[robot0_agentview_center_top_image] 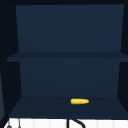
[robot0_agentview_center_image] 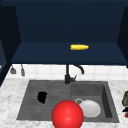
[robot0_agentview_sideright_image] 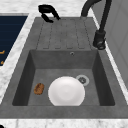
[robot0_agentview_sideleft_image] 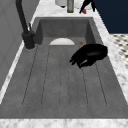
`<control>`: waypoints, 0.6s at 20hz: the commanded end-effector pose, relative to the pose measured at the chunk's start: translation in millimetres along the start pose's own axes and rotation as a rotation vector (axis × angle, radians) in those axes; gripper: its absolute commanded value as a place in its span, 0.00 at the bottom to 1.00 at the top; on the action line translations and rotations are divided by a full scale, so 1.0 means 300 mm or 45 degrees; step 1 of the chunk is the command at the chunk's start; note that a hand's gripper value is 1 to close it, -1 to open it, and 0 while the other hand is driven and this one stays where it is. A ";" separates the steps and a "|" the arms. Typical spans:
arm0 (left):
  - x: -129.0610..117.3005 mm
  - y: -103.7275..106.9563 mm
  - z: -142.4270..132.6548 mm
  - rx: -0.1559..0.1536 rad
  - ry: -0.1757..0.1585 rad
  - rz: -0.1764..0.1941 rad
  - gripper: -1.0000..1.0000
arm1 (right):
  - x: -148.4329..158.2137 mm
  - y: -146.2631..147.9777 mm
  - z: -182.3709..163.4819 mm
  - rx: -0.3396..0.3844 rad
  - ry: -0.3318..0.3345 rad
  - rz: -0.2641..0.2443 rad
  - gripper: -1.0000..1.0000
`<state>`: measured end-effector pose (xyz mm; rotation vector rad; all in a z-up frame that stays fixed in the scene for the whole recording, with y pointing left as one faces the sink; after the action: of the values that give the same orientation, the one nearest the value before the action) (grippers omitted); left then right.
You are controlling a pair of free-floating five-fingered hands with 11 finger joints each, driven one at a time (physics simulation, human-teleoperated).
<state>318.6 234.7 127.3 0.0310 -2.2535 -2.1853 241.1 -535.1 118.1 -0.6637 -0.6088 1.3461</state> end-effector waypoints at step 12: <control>0.000 0.000 0.000 0.000 0.000 0.000 0.50 | -0.002 0.022 0.007 -0.260 0.036 -0.044 1.00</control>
<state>318.6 234.7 127.3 0.0310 -2.2535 -2.1853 251.2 -535.0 117.9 -0.8284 -0.7348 1.2555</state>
